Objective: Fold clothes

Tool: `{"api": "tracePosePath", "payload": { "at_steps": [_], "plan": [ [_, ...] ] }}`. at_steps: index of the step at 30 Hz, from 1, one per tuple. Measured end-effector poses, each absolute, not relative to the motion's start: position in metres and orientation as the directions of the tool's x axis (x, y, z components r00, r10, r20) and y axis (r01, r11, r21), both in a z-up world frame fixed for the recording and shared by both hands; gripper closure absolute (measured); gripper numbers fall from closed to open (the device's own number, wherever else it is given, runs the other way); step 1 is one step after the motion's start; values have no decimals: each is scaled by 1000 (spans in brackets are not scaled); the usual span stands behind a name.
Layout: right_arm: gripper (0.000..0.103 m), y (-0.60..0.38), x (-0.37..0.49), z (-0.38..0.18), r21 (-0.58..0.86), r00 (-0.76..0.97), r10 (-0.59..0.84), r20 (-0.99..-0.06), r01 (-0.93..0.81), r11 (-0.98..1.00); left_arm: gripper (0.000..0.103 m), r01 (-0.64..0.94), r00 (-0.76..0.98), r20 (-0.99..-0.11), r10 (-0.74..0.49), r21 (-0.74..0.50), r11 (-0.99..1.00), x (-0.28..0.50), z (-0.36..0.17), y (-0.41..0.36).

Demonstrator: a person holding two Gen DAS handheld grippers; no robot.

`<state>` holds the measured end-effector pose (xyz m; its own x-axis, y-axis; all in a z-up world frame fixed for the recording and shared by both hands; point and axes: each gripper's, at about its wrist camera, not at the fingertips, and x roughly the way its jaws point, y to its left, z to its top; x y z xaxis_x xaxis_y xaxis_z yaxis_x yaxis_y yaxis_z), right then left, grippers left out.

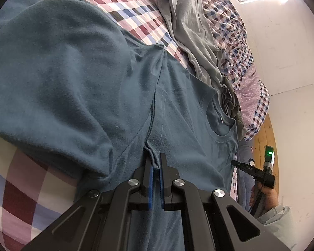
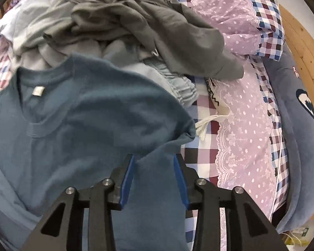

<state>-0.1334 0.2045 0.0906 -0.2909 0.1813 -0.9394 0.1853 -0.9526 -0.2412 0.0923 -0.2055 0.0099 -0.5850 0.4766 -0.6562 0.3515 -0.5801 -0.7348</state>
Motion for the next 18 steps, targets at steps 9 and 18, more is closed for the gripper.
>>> {"api": "tracePosePath", "payload": {
  "at_steps": [9, 18],
  "plan": [
    [103, 203, -121, 92, -266, -401, 171, -900, 193, -944, 99, 352, -586, -658, 473, -733, -582, 92, 10, -205],
    [103, 226, -134, 108, -208, -448, 141, -883, 105, -972, 99, 351, -587, -663, 465, -725, -592, 93, 10, -205]
  ]
}}
